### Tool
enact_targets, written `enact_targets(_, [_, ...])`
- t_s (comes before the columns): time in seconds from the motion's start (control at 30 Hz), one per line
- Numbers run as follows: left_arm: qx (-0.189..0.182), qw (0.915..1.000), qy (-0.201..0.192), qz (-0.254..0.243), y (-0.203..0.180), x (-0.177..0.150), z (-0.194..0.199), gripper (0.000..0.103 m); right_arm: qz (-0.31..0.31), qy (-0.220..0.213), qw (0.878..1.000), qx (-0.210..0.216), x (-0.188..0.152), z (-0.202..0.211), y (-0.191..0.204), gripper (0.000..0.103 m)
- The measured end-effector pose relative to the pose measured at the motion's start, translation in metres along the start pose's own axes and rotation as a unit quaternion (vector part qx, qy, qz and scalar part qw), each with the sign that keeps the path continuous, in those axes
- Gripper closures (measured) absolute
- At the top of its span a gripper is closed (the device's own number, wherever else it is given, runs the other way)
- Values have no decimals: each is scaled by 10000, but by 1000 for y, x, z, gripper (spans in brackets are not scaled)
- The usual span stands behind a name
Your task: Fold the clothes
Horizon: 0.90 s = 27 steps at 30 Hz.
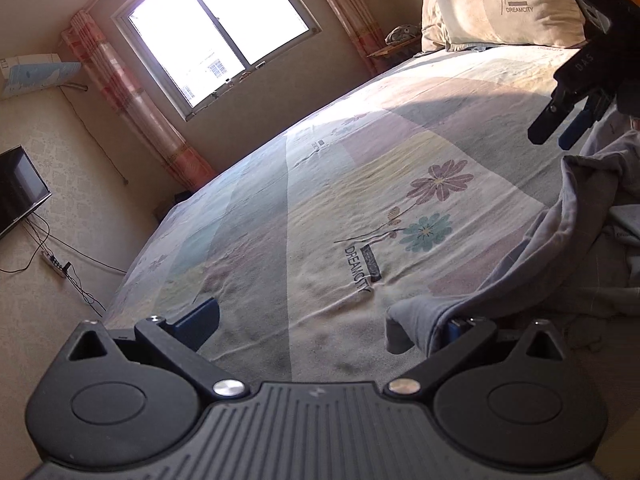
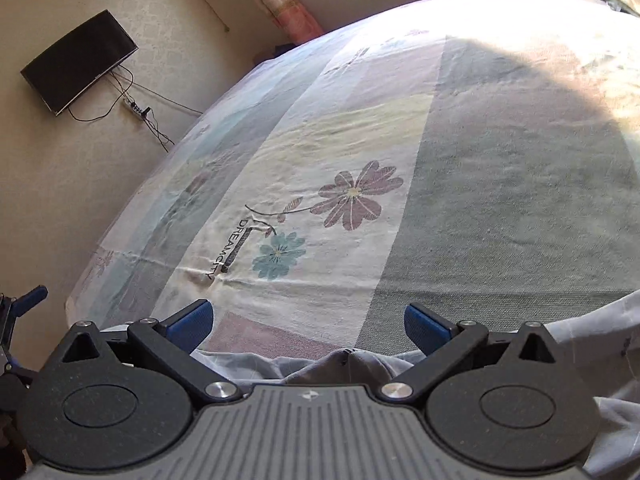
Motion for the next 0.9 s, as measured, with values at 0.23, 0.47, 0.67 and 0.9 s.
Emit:
enact_targets(0.23, [-119, 9999, 78, -85, -14, -14, -9, 0, -275, 870, 9943, 548, -85, -1, -7, 0])
enact_targets(0.47, [-122, 9998, 93, -150, -19, -14, -13, 0, -85, 567, 9981, 221, -107, 36, 3, 0])
enact_targets(0.67, [-201, 9996, 151, -138, -25, -18, -14, 0, 46, -23, 9997, 256, -27, 27, 15, 0])
enact_targets(0.9, [-312, 9989, 241, -241, -34, -21, -24, 0, -174, 848, 9959, 271, -43, -24, 8, 0])
Point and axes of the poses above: each gripper's, at about its wrist camera, not at the fingertips, and z roughly against the way its jaws point, y to its left, x to its top, the point moved 8 cm from there along -z, roughly the way its jaws point, and after that the axes turned 15 degrees about y, right-handed, at the moved point
